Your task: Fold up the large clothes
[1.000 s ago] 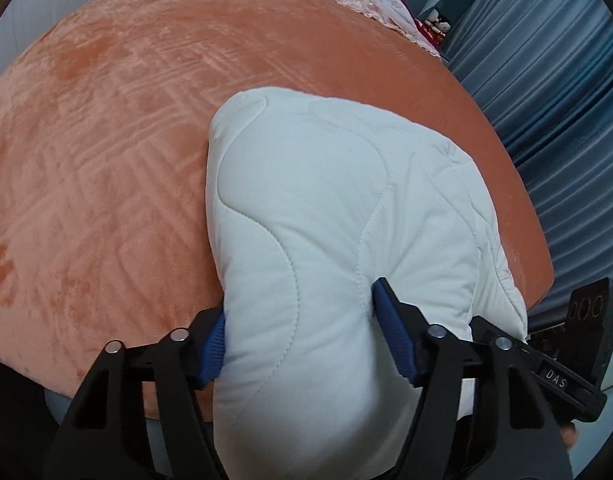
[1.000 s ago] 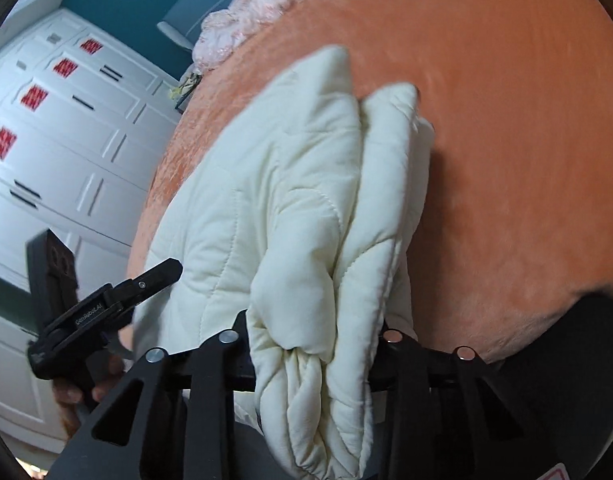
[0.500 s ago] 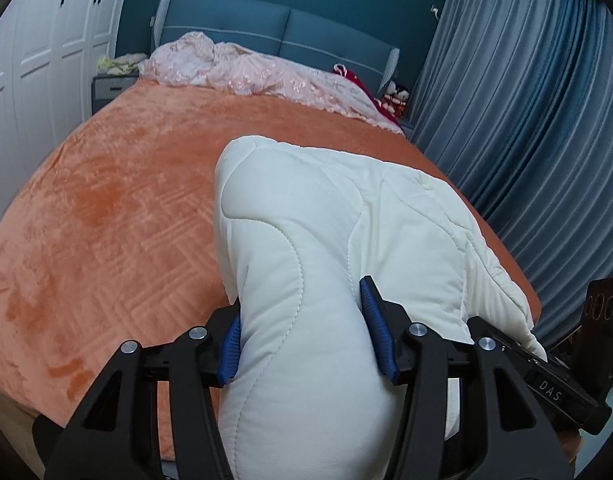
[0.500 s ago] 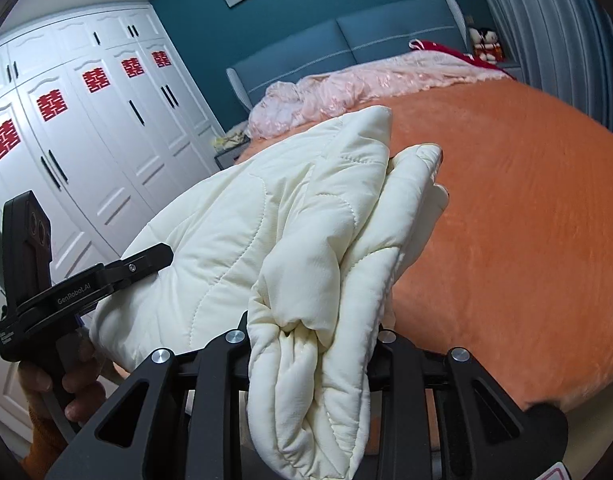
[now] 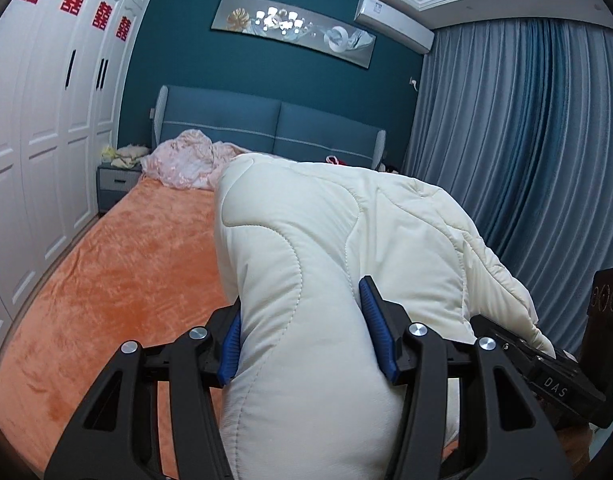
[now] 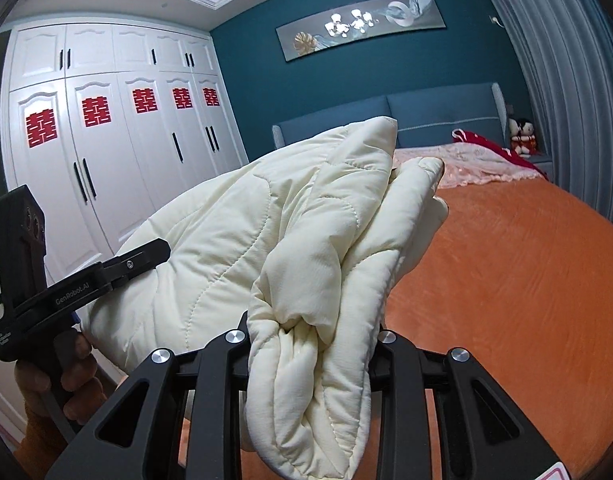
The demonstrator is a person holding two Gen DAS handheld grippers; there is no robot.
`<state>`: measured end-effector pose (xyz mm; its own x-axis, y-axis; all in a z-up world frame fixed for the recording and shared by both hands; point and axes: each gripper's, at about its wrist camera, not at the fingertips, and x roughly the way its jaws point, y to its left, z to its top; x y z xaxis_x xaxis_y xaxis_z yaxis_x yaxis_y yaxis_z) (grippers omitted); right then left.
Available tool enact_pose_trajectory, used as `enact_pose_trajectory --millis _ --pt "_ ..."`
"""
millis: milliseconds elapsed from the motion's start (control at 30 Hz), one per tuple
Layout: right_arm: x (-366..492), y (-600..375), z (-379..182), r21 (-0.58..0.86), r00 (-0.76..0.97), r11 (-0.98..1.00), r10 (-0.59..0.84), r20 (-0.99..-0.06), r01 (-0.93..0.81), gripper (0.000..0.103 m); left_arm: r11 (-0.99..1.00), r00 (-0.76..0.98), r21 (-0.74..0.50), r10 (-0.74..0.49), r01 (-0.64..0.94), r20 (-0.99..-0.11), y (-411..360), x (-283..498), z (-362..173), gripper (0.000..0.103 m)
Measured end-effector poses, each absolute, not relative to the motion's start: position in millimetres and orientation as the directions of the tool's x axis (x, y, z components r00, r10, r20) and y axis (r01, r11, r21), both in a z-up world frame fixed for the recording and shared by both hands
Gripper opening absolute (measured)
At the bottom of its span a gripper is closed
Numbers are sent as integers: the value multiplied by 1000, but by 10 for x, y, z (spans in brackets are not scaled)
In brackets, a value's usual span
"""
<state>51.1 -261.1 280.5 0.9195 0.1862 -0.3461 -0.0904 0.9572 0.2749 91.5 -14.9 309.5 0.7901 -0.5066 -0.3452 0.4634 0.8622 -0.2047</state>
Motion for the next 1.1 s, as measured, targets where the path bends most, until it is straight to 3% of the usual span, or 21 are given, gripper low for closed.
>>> enact_pose_trajectory --millis 200,367,567,800,900,1100 --pt "882 -2445 2896 230 938 964 199 -285 -134 27 861 827 -193 -507 471 -243 83 1186 3187 51" --pt "1335 -2377 2633 242 930 958 224 -293 -155 27 867 842 -201 -493 455 -218 245 1634 2865 51" --pt "1970 -2325 1744 268 876 957 221 -428 -111 28 889 816 -235 -454 392 -358 289 2345 1906 52" --pt "2354 -2254 519 306 742 952 220 -633 -22 28 929 689 -223 -369 296 -624 275 2786 525 52" --pt "2253 -2210 162 321 708 947 240 -665 -19 32 924 679 -239 -380 297 -628 413 2640 225 57" --pt "2073 -2402 -65 447 651 894 315 -691 42 52 944 652 -201 -327 263 -684 420 2372 180 67"
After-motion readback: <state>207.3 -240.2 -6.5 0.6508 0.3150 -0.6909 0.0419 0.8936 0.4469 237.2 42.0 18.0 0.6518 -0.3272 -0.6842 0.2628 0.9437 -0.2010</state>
